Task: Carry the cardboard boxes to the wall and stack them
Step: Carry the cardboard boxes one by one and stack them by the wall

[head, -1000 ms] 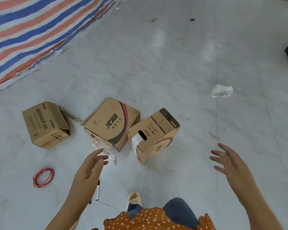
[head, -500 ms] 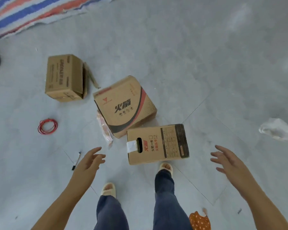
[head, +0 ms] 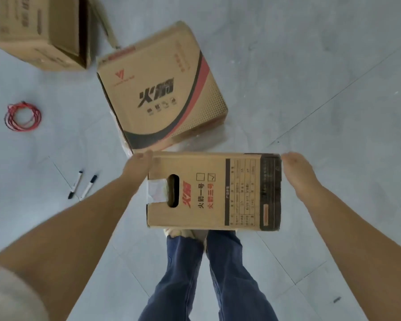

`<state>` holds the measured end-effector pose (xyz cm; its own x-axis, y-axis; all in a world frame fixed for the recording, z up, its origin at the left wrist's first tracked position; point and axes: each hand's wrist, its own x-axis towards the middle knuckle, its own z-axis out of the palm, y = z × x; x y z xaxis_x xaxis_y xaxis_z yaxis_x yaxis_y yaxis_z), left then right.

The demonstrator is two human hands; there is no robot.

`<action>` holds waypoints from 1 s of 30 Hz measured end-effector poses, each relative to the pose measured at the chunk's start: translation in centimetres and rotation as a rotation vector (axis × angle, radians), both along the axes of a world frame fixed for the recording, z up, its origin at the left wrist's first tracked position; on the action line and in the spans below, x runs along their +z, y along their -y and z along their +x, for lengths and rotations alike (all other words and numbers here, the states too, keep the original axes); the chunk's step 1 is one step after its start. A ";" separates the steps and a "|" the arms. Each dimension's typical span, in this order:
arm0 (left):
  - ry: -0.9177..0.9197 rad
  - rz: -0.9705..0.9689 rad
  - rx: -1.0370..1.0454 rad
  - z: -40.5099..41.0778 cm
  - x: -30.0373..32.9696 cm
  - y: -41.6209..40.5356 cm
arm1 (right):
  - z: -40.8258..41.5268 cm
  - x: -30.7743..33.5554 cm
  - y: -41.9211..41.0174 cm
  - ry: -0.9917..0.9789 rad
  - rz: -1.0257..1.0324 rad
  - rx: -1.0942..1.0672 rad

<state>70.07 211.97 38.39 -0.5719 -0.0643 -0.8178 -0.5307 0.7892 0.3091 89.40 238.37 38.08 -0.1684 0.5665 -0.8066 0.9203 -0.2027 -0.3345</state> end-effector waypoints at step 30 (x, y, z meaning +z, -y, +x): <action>-0.185 0.311 0.995 11.6 33.3 15.7 | -2.7 33.5 11.8 -0.399 -0.205 -0.025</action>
<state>81.70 196.26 71.64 -0.4943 -0.3755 -0.7841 -0.8185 -0.1028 0.5652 86.67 226.53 71.57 -0.4772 0.4097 -0.7774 0.7213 -0.3227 -0.6128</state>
